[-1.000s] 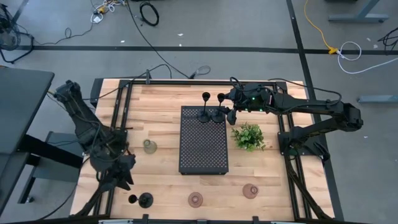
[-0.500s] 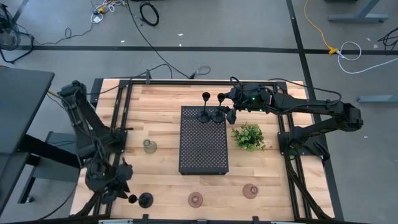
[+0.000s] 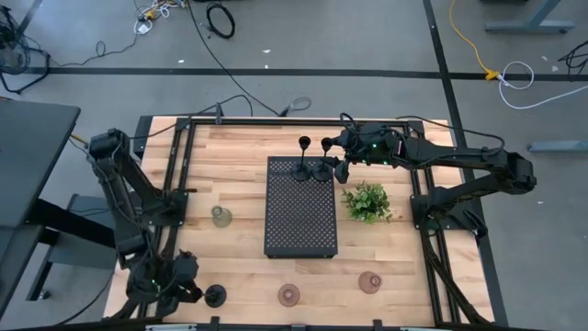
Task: Pick & Place candle stick holders
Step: Put the black candle holder on the shelf
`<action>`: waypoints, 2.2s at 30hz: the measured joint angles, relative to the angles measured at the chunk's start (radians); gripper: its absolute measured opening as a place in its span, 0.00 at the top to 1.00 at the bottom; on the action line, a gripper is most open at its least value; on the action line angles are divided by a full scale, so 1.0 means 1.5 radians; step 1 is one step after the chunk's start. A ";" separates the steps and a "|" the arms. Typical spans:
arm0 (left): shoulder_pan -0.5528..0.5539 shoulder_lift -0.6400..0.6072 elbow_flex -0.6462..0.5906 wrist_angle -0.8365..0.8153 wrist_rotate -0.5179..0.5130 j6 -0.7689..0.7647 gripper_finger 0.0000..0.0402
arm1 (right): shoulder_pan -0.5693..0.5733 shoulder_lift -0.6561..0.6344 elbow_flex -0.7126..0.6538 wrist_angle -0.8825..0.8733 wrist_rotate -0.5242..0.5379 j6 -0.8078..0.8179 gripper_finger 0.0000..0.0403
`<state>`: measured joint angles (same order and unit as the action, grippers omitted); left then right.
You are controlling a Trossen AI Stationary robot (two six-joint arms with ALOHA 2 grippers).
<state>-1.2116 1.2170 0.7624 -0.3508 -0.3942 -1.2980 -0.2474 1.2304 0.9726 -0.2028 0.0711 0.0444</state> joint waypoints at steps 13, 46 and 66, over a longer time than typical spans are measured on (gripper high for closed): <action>-0.027 0.078 -0.001 0.030 -0.152 0.008 0.66 | 0.000 0.000 0.000 0.000 0.000 0.002 0.29; 0.153 0.057 0.029 -0.007 -0.180 0.085 0.97 | 0.000 0.000 0.000 0.000 0.000 -0.001 0.29; 0.372 0.042 0.456 -0.480 -0.272 0.407 0.97 | 0.000 0.000 0.000 -0.002 0.000 -0.002 0.29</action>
<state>-0.6537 1.2800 1.4459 -1.0715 -0.8015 -0.6874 -0.2470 1.2305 0.9726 -0.2055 0.0710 0.0418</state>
